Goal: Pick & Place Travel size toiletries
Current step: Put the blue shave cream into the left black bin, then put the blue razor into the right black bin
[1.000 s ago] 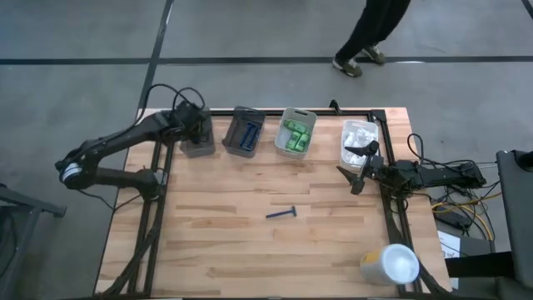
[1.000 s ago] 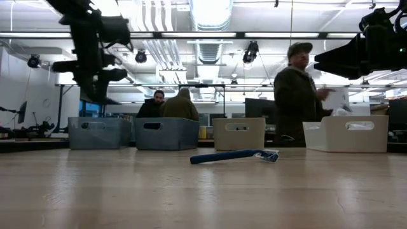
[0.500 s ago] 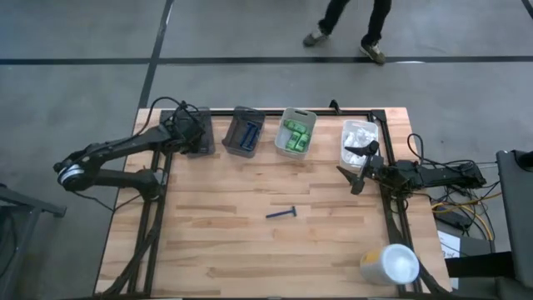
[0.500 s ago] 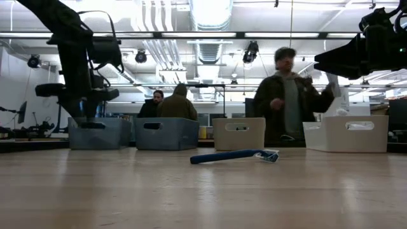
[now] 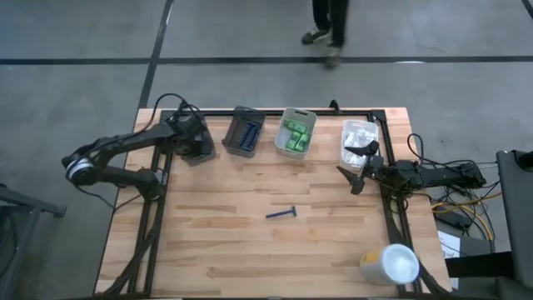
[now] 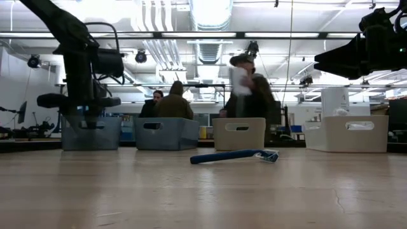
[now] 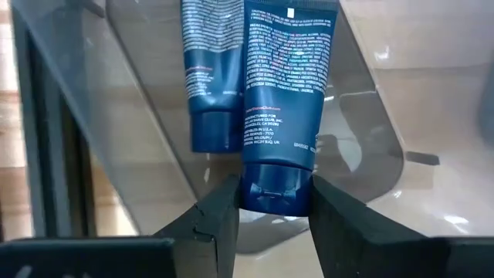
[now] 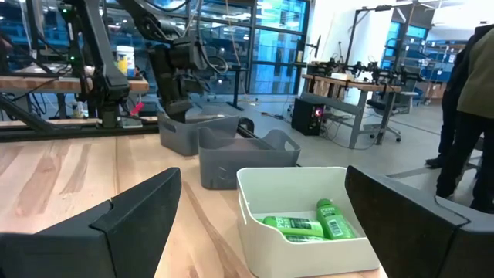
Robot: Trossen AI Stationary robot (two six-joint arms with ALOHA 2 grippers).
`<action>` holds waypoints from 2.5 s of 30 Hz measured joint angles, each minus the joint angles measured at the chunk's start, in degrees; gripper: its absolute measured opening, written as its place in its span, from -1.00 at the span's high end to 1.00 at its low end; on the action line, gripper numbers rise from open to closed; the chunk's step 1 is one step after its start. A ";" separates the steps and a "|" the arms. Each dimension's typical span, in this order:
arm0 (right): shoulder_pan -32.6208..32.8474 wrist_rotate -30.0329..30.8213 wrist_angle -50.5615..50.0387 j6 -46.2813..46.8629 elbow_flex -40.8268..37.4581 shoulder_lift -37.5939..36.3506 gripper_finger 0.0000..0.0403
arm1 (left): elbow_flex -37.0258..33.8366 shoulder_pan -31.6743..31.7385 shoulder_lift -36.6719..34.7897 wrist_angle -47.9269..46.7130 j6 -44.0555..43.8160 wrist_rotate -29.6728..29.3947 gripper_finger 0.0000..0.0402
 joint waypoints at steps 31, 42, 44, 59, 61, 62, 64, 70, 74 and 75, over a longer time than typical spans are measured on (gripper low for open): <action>0.02 0.00 -0.01 0.10 -0.01 0.00 -0.81 | 13.57 -0.09 -0.75 1.44 9.08 -4.61 -0.28; 0.02 0.00 -0.01 0.00 -0.01 0.02 -0.81 | 24.24 -4.36 -1.45 3.56 11.12 -7.12 -0.27; 0.02 0.00 -0.01 0.13 -0.01 0.02 -0.81 | 25.18 -6.57 -1.44 4.74 11.18 -7.16 -0.27; 0.00 0.00 -0.01 0.00 -0.01 0.02 -0.80 | 26.23 -27.89 -0.42 16.38 15.80 -8.59 -0.27; 0.02 0.00 -0.01 0.12 -0.01 0.02 -0.81 | 26.23 -30.05 0.09 17.20 15.82 -8.61 -0.27; 0.02 0.00 -0.01 0.11 0.00 0.02 -0.81 | 26.23 -31.09 0.48 17.73 15.82 -8.61 -0.27; 0.00 0.00 0.00 0.02 0.00 0.02 -0.81 | 26.23 -33.09 1.30 18.83 15.70 -8.61 -0.27; 0.00 0.00 0.01 0.13 -0.01 0.04 -0.81 | 26.21 -38.53 5.53 23.87 14.91 -9.41 -0.27; 0.00 0.00 0.00 0.13 -0.01 0.04 -0.81 | 26.21 -42.09 9.86 27.06 16.77 -9.40 -0.27; 0.00 0.00 0.00 0.09 0.00 0.04 -0.81 | 26.21 -42.82 11.00 27.71 17.24 -9.38 -0.27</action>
